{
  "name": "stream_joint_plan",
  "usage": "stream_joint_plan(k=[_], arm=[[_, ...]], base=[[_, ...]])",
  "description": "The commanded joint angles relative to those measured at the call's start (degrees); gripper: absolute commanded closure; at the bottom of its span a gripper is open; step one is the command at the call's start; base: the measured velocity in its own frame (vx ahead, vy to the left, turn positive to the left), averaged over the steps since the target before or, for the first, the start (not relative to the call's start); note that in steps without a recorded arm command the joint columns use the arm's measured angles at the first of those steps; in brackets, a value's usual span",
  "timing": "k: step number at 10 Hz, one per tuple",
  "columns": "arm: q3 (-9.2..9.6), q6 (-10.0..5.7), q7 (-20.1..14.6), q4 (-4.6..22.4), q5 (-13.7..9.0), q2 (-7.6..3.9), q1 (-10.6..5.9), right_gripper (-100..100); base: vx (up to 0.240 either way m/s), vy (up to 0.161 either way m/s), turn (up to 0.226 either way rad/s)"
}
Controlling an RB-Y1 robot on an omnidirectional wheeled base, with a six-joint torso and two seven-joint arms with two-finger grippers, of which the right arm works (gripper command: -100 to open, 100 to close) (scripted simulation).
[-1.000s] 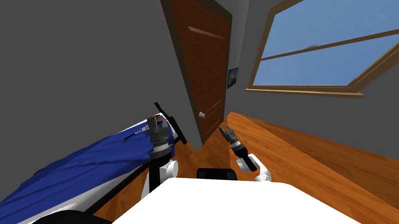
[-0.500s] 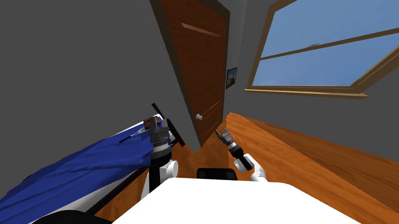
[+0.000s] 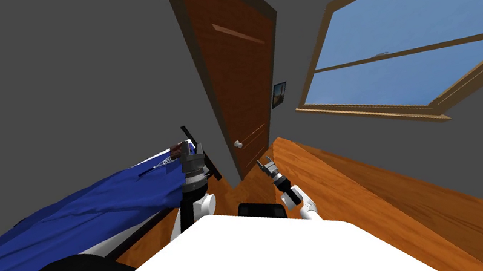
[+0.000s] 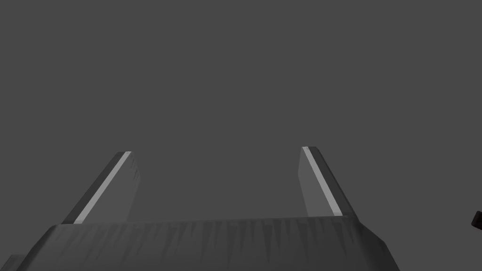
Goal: Pull the door open
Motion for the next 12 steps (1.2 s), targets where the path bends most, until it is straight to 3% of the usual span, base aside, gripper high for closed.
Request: stream_joint_plan(k=[1,8,12], arm=[[0.15,-0.82,1.0,1.7,0.2,0.22,-0.24,-100],[2.24,-3.02,7.5,12.5,2.9,1.7,-4.93,-100],[2.99,-3.81,9.8,16.4,3.9,2.47,-6.6,-100]], base=[[0.068,-0.033,0.0],[0.09,-0.043,-0.003],[0.088,-0.019,0.003]])
